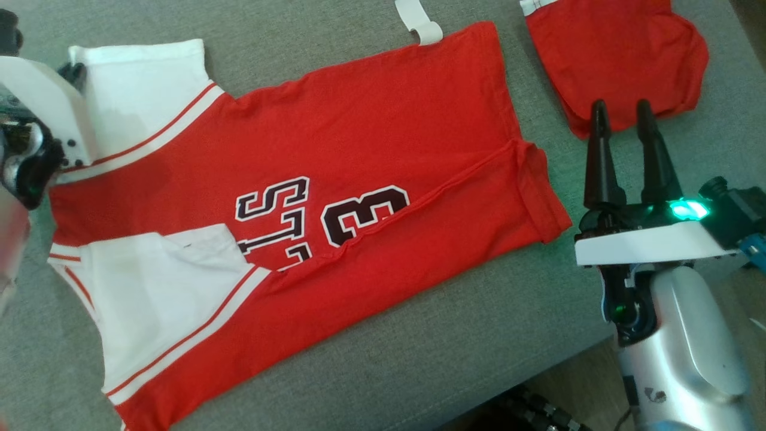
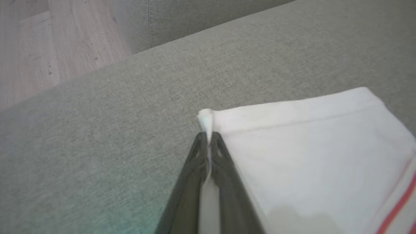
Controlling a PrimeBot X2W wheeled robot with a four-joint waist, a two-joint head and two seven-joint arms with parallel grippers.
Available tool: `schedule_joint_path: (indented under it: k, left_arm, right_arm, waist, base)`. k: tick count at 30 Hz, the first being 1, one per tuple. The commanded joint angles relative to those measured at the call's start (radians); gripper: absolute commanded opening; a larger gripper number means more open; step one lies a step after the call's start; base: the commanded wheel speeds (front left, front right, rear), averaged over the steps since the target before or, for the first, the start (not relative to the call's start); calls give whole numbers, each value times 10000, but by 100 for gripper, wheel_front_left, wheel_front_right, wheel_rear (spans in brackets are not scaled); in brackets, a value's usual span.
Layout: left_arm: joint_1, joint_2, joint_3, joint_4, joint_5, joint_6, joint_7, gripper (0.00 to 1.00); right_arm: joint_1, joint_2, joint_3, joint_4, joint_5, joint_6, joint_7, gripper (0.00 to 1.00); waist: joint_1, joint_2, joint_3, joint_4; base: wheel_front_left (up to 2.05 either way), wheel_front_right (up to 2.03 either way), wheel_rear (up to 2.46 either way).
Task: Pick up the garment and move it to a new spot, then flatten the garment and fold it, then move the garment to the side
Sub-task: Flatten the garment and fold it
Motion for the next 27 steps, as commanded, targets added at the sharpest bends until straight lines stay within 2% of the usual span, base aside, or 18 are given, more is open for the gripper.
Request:
schedule_joint_path:
  k: [1,8,15,27]
  left_arm:
    - [-116,414,139,-105,-189,18,54,0]
    - [-152,441,-202,-317,-263,18,-671,0]
    - [-238,154,-579,-979,-196,18,-2443,0]
    - [347,-258,-1005,-2596,41,113,-4698,0]
  right_arm:
    - [-115,-51,105,-280,18,-7,-116,100]
    - [-131,-51,-149,-157,-190,-7,-69,100]
    - [-228,-51,-464,-138,-697,-7,261,100]
    - [-515,-134,-979,-114,-2127,-7,1710,100]
  waist:
    - [0,0,-36,49]
    - [0,0,-334,335]
    - [0,0,-800,941]
    - [0,0,-1649,2299]
  base:
    - [0,0,0]
    - [0,0,0]
    - [0,0,0]
    - [0,0,0]
